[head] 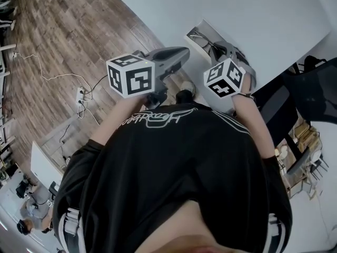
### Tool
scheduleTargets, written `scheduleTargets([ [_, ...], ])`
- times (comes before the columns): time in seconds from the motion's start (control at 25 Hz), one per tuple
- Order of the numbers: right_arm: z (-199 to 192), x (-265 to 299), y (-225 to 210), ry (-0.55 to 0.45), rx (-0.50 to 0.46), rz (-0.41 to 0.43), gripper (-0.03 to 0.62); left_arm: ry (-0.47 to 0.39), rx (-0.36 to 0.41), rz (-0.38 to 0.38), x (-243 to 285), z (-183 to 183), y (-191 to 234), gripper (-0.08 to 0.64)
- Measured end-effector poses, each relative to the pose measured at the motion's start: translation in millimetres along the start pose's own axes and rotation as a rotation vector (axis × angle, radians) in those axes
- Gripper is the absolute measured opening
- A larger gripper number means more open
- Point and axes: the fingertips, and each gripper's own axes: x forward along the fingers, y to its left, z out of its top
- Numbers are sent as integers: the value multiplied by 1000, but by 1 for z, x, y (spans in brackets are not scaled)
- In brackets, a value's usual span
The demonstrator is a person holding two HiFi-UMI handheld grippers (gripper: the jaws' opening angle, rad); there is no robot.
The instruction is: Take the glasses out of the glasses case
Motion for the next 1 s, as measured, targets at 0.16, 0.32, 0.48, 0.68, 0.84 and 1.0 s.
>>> scheduleTargets([
  [0.16, 1, 0, -1, 3, 1, -1, 29, -6, -2, 3, -1, -1, 0, 8],
  [0.32, 3, -1, -3, -13, 20, 1, 23, -15, -3, 13, -2, -1, 1, 8],
  [0.48, 4, -2, -3, -24, 30, 8, 21, -22, -8, 19, -3, -2, 0, 8],
  [0.68, 4, -2, -4, -34, 34, 17, 21, -33, -15, 26, -3, -1, 1, 8],
  [0.84, 4, -3, -5, -45, 42, 16, 20, -39, -16, 29, -3, 0, 1, 8],
  [1.0, 4, -5, -7, -56, 52, 8, 20, -43, -15, 33, -4, 0, 1, 8],
])
